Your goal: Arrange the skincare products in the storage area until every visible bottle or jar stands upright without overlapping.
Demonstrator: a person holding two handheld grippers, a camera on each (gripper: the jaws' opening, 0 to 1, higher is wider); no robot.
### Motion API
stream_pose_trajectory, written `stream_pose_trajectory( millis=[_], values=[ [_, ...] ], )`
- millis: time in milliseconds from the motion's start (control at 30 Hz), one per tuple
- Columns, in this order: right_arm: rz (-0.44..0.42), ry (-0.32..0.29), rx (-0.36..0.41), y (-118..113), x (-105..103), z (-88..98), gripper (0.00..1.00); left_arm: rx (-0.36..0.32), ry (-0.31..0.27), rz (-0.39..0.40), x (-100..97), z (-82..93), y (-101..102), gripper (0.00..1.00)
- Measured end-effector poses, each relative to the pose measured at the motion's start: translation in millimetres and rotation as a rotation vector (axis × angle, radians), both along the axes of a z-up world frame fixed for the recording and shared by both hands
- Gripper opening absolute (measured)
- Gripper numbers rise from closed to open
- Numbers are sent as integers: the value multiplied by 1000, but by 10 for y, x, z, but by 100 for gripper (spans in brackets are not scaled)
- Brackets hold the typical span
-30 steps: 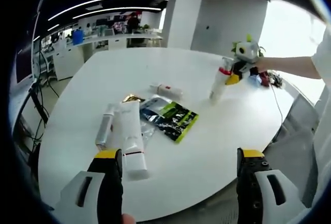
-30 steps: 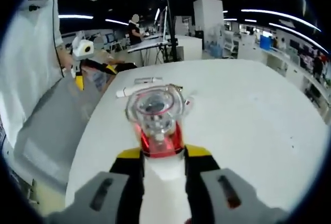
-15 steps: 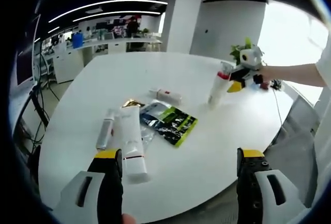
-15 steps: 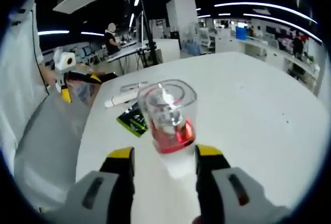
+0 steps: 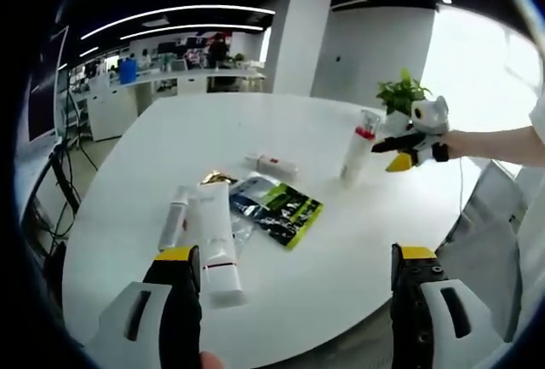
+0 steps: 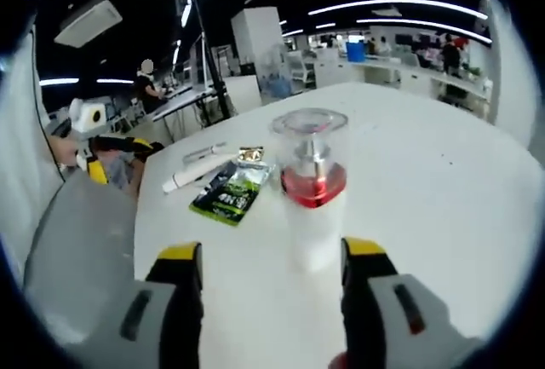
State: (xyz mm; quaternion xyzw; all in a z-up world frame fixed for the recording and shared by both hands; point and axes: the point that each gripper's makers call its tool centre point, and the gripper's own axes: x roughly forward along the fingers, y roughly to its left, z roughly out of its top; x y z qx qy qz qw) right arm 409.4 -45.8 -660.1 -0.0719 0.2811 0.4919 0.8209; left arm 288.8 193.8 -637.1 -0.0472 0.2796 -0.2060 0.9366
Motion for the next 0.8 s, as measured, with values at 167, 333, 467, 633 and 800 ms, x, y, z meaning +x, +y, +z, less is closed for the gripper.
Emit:
stream_pose_trajectory(
  millis=[167,333,467,633,800],
  values=[
    [-51,-2,4,-4,-156,23,75,-3,-9,-5,-1,10,-5,92],
    [-122,-19,32,0,-256,89,79,-5,-18,-10,-3,24,-11,92],
    [-176,-31,34,19,-380,145,83,-6,-28,-16,-5,42,-20,92],
    [-231,-51,32,33,-536,197,87,-3,-37,-25,-15,60,-37,92],
    [-264,-53,51,65,-676,259,92,-5,-44,-36,-16,76,-57,92]
  ],
)
